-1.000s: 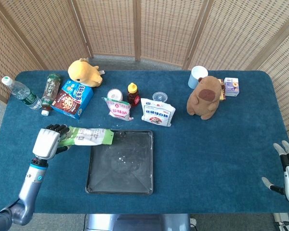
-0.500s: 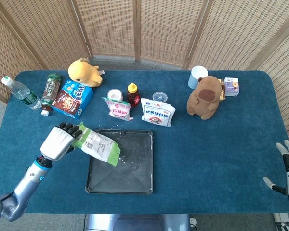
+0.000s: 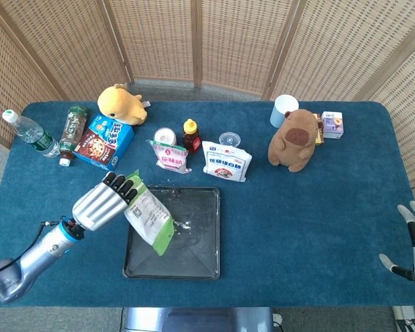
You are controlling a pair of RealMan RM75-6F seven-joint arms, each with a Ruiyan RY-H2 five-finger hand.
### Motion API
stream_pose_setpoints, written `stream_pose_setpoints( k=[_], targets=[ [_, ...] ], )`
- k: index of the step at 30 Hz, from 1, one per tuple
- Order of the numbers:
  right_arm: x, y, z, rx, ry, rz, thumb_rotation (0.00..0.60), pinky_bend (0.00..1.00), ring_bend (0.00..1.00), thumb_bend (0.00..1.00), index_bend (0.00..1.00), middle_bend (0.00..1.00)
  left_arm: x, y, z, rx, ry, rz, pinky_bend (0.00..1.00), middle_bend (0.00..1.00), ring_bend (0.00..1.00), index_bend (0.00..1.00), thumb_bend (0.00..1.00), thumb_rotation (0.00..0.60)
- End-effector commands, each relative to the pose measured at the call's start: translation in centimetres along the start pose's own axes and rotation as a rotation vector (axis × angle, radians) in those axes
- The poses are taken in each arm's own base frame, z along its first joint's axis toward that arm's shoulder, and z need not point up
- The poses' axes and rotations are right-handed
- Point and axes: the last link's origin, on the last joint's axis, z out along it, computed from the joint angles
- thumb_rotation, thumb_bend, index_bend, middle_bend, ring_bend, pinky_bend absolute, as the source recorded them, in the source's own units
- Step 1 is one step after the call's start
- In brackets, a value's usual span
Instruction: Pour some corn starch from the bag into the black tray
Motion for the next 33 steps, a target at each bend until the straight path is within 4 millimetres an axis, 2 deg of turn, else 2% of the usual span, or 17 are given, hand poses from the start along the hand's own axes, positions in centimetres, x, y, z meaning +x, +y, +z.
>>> stream_pose_setpoints(
  k=[1,5,8,22,24,27,33],
  targets=[
    [0.0,0.0,0.0,-0.001,-0.001,-0.001,0.6,0.0,0.0,0.08,0.11,0.0,0.8,0.1,0.6,-0.045,0.012,0.041,0.61,0.58,0.55,0.67,0.19,0.6],
    [-0.1,0.0,0.1,-0.001,-0.002,-0.002,0.6,0.0,0.0,0.08,0.11,0.0,1.4,0.1,0.9,-0.058,0.015,0.066,0.61,0.59,0.56,0.67,0.19,0.6],
    [-0.1,0.0,0.0,0.0,-0.001,-0.001,0.6,0.0,0.0,0.08,0.11,0.0,1.1,0.1,0.6,-0.002,-0.009,-0.016,0.61,0.59,0.55,0.67,0.19,0.6],
    [-0.4,-0.1,0.1,0.001,-0.01,-0.012,0.6,0.0,0.0,0.08,0.11,0.0,-2.6,-1.3,-3.2,0.313,-0.063,-0.349,0.61,0.61,0.58,0.69,0.19,0.6],
    [-0.5,-0.1,0.1,0.001,-0.012,-0.015,0.6,0.0,0.0,0.08,0.11,0.0,-3.4,-1.5,-3.9,0.367,-0.073,-0.397,0.61,0.61,0.58,0.69,0.19,0.6],
    [-0.7,-0.2,0.1,0.003,-0.018,-0.021,0.6,0.0,0.0,0.08,0.11,0.0,-5.8,-0.7,-5.6,0.501,-0.122,-0.542,0.61,0.61,0.58,0.69,0.19,0.6],
    [-0.9,-0.2,0.1,0.001,-0.02,-0.025,0.6,0.0,0.0,0.08,0.11,0.0,-8.1,0.7,-6.4,0.608,-0.156,-0.636,0.61,0.61,0.58,0.69,0.19,0.6]
  ],
)
